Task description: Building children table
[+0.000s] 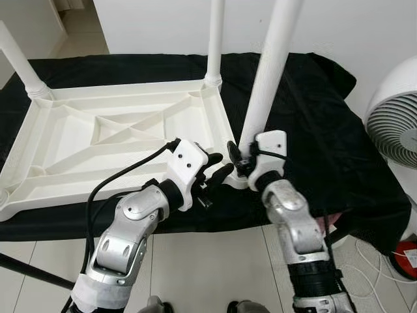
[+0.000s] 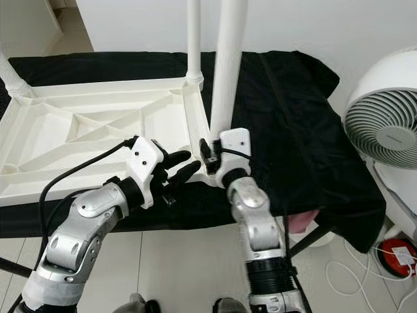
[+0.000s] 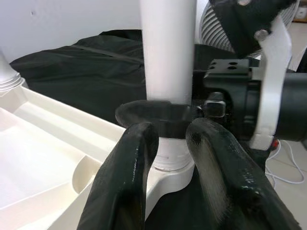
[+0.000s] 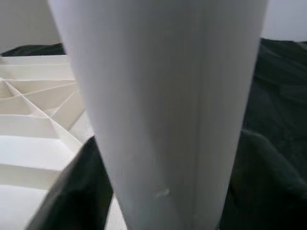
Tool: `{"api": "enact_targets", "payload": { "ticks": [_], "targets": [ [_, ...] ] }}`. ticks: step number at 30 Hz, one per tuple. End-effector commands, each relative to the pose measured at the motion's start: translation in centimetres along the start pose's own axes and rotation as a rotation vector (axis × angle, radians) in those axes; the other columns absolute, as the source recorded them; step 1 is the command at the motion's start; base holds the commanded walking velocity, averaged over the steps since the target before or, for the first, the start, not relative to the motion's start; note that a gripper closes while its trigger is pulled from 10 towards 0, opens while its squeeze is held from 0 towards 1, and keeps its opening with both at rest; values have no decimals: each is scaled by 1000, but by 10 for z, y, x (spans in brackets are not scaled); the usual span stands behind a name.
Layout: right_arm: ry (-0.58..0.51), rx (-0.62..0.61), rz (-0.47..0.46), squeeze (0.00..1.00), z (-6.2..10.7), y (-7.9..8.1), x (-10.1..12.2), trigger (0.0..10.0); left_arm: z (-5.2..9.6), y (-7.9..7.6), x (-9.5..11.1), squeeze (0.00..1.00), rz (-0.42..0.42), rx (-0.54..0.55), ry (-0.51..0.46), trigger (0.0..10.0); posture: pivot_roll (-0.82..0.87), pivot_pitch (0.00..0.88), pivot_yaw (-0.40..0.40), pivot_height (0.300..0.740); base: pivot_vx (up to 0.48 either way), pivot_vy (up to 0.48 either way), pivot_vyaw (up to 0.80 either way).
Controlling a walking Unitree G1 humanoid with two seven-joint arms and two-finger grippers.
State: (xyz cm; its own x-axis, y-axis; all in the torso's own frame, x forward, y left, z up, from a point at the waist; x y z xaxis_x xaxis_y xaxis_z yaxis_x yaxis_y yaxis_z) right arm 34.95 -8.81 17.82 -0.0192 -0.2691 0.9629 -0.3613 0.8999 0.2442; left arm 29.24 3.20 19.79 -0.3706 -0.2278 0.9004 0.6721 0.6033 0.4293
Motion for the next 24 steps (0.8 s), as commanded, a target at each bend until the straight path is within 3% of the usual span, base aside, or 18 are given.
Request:
{"api": "enact_targets", "payload": {
  "ticks": [1,6,7,8,9,19,24],
  "targets": [
    [-6,34,-8,1000,6,1,2,10000,1,5,-6,0,7,66,36,10000,-101,92,38,740,0,0,0],
    [-20,64,19,1000,14,2,3,10000,2,4,-7,0,9,69,40,10000,-101,93,36,740,0,0,0],
    [-20,80,17,251,18,3,3,10000,2,4,-7,0,10,69,41,10000,-101,90,36,740,0,0,0],
    [-19,91,13,251,21,4,3,10000,2,4,-7,0,11,69,42,10000,-101,90,36,740,0,0,0],
    [-14,111,11,0,27,4,1,10000,3,3,-9,0,10,67,50,10000,-103,87,37,740,0,0,0],
    [20,222,44,0,49,-6,2,10000,6,-3,-30,0,-32,20,150,10000,-116,86,51,740,0,0,0],
    [49,249,39,0,63,-19,6,10000,11,-3,-57,0,-61,14,300,10000,-116,90,57,740,0,0,0]
  ]
}}
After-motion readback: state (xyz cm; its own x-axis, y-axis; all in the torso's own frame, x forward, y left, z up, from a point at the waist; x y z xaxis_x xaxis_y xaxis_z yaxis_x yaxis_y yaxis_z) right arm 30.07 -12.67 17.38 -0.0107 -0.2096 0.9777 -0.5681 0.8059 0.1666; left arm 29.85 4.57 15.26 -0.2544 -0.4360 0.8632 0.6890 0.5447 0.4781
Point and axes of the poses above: a point about 5 cm out from each wrist's last joint towards the gripper, its own z axis pointing back from the gripper into the wrist, its own x axis along the axis of the wrist's last joint, y = z × x, the point moved 5 cm from there along -z, pointing out of the wrist towards the gripper, and after that the axes turned 15 degrees about -z, right-handed, at the moved point
